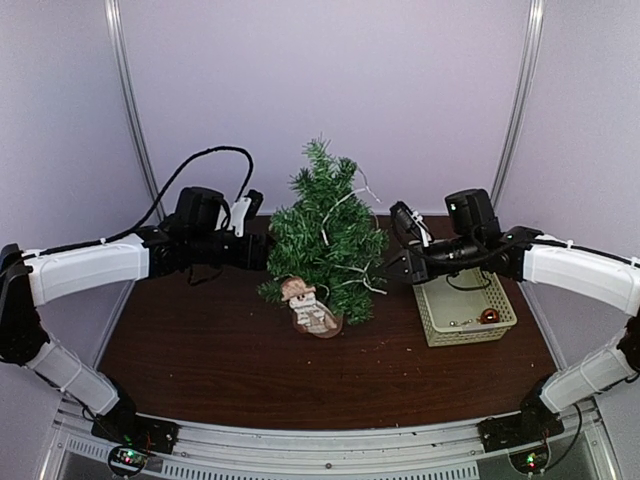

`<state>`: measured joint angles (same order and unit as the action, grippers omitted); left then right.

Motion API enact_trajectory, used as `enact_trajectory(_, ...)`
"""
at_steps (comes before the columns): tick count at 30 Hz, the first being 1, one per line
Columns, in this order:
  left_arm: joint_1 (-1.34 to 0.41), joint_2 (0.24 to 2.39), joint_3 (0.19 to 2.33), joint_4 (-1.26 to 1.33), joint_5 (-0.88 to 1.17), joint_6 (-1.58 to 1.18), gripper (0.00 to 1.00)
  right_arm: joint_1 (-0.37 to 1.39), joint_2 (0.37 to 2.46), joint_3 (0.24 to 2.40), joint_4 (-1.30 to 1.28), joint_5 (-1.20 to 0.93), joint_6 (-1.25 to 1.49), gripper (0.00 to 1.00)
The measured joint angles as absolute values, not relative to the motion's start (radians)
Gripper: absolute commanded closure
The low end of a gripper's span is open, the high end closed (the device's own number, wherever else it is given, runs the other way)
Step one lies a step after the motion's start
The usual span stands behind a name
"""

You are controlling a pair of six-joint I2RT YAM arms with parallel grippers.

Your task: Decorate the small christmas tree

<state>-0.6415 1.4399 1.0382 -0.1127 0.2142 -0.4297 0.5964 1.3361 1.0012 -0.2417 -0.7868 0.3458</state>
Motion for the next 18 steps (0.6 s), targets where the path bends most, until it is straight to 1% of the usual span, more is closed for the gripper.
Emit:
enact_trajectory(4, -0.641, 1.458, 1.054, -0.113, 0.233, -0.419, 0.34, 0.609, 1.326, 1.001, -0.235, -0.783, 0.365, 1.00)
enact_trajectory(7, -0.638, 1.475, 1.073, -0.113, 0.250, -0.415, 0.34, 0.626, 1.317, 0.994, -0.225, -0.774, 0.380, 0.97)
enact_trajectory(10, -0.634, 1.485, 1.083, -0.113, 0.264, -0.413, 0.33, 0.643, 1.306, 0.983, -0.221, -0.760, 0.392, 0.89)
enact_trajectory(14, -0.634, 1.485, 1.086, -0.113, 0.275, -0.413, 0.32, 0.646, 1.275, 0.982, -0.242, -0.723, 0.384, 0.73)
enact_trajectory(18, -0.634, 1.481, 1.086, -0.123, 0.280, -0.410, 0.29, 0.636, 1.224, 0.986, -0.281, -0.678, 0.362, 0.60)
